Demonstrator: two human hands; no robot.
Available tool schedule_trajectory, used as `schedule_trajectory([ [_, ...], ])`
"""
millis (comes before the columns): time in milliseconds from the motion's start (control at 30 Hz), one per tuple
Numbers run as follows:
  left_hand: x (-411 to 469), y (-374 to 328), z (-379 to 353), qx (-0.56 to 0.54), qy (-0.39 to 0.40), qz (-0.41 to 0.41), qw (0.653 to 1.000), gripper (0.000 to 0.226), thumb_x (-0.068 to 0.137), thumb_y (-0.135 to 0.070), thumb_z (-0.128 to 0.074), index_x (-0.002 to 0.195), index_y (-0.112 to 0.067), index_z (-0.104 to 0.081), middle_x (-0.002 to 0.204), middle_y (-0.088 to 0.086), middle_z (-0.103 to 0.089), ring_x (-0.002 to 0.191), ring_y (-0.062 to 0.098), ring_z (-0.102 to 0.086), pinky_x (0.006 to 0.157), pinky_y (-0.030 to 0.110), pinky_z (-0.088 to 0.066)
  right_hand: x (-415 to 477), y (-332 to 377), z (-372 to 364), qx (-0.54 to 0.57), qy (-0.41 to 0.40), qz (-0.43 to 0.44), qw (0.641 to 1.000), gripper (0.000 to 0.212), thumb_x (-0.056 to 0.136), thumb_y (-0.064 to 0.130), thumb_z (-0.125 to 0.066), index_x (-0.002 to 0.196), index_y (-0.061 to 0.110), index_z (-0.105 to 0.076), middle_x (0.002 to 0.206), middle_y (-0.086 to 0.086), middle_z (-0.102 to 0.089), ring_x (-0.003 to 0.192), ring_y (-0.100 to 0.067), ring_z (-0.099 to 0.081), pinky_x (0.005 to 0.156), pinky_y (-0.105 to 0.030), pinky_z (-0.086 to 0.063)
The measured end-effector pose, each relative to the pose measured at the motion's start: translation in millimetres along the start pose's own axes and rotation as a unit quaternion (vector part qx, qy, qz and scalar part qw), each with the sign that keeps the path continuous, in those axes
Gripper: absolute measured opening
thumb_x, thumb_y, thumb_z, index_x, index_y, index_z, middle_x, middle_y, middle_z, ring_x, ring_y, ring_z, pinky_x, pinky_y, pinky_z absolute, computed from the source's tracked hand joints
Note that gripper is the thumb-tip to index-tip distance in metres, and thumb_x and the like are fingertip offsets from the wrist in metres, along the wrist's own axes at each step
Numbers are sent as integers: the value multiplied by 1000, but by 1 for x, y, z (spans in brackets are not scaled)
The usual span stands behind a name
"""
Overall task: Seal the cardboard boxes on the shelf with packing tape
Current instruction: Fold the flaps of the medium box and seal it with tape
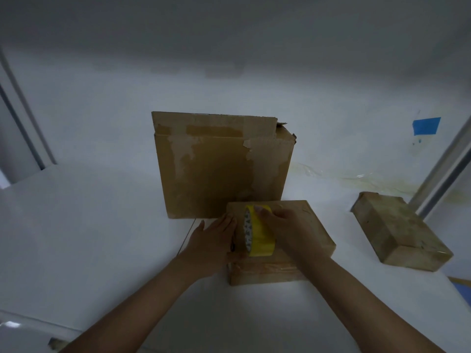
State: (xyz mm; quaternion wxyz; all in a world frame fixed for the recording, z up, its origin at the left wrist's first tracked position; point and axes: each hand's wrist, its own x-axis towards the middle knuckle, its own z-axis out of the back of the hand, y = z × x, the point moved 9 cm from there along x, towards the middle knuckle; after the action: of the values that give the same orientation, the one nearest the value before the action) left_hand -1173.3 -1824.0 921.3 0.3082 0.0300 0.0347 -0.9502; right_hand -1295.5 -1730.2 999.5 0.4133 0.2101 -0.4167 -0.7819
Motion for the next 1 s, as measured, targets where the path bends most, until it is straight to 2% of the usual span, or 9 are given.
schedule_trajectory([
  [67, 2, 0, -5, 32, 9, 2, 999, 102, 84, -82, -4, 158, -13, 4, 167, -1, 8, 153, 12, 4, 123, 49, -9, -1, 4, -1, -3, 8, 2, 1000, 56, 94, 52, -51, 81, 0, -66, 70, -13, -55, 65, -21, -52, 61, -31, -38],
  [133, 2, -2, -2, 53, -5, 9, 999, 86, 96, -67, -24, 158, -13, 3, 167, 0, 5, 153, 14, 3, 123, 48, -9, 0, 4, -2, -7, 14, -4, 1000, 60, 94, 52, -51, 94, -6, -67, 83, -23, -66, 70, -29, -62, 64, -36, -46],
  [233, 0, -4, 2, 77, -50, 12, 996, 94, 90, -72, -7, 158, -7, -12, 166, 7, -13, 153, 20, -12, 120, 53, -21, -1, 7, 8, -9, 8, -23, 1000, 56, 95, 49, -52, 105, -4, -68, 102, -26, -66, 78, -27, -64, 64, -32, -49],
  [300, -3, -6, 6, 35, -107, -15, 993, 101, 93, -73, 0, 143, 2, -46, 148, 16, -48, 139, 29, -45, 101, 58, -46, 0, 5, 9, 50, 23, -49, 997, 48, 92, 48, -58, 103, 4, -72, 95, -20, -68, 74, -21, -63, 73, -32, -52],
  [367, -3, -4, 3, 14, -158, -39, 987, 97, 97, -71, -9, 127, 3, -63, 131, 18, -62, 129, 33, -56, 91, 59, -52, 1, 5, 7, 118, 36, -76, 989, 43, 89, 47, -63, 104, 7, -71, 90, -10, -68, 79, -23, -65, 76, -37, -56],
  [500, -1, -6, 2, -5, -180, -70, 981, 93, 95, -73, -20, 132, 3, -58, 140, 19, -55, 141, 33, -42, 103, 60, -44, 1, 1, 5, 151, 40, -109, 982, 43, 87, 50, -64, 107, 12, -69, 83, -2, -63, 73, -19, -61, 63, -30, -49],
  [633, 0, -3, 0, -65, -177, -73, 979, 90, 94, -73, -20, 148, -5, -40, 160, 12, -29, 152, 24, -14, 116, 57, -28, 0, 7, 0, 176, 47, -105, 978, 38, 91, 47, -61, 101, 11, -66, 82, -1, -64, 66, -9, -66, 55, -22, -51],
  [767, -2, -3, -3, -160, -153, -40, 974, 97, 84, -84, -7, 153, -17, -25, 165, -5, -5, 152, 9, 7, 121, 56, -14, 2, 9, -12, 204, 52, -138, 968, 55, 89, 54, -59, 121, 9, -59, 106, -8, -65, 94, -27, -67, 83, -43, -58],
  [1000, -5, 0, -5, -256, -151, 25, 954, 96, 77, -87, -17, 151, -26, -23, 161, -12, -14, 150, 8, -8, 120, 57, -15, 6, 16, -11, 206, 11, -150, 967, 55, 99, 44, -46, 131, -1, -50, 79, -1, -48, 62, -10, -47, 42, -12, -42],
])
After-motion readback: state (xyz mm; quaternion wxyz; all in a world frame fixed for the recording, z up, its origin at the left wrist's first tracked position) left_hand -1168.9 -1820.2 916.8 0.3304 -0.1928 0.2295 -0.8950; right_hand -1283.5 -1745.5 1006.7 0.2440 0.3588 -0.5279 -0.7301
